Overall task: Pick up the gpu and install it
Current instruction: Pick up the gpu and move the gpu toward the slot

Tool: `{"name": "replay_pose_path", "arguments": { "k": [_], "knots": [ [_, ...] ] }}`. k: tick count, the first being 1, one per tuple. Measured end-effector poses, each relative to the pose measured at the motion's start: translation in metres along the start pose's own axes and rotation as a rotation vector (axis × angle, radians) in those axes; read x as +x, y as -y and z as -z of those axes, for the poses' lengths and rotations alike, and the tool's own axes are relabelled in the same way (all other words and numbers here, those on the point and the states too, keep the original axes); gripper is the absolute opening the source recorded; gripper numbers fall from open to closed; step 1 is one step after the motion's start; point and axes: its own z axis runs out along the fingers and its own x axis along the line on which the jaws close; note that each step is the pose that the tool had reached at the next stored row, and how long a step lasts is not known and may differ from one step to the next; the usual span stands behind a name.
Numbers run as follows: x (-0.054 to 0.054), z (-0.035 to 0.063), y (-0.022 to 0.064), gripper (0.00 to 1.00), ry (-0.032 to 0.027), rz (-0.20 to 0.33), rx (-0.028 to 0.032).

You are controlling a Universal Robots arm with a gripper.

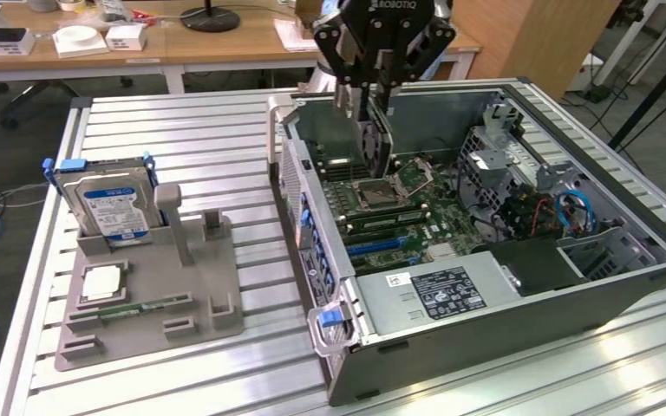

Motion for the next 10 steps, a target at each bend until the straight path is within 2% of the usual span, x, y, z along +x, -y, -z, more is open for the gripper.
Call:
{"name": "replay_pose_path", "arguments": {
  "k": [10],
  "knots": [
    [-0.021,-0.0017,-0.0017,0.26,0.0000,0.000,0.0001]
  ]
}}
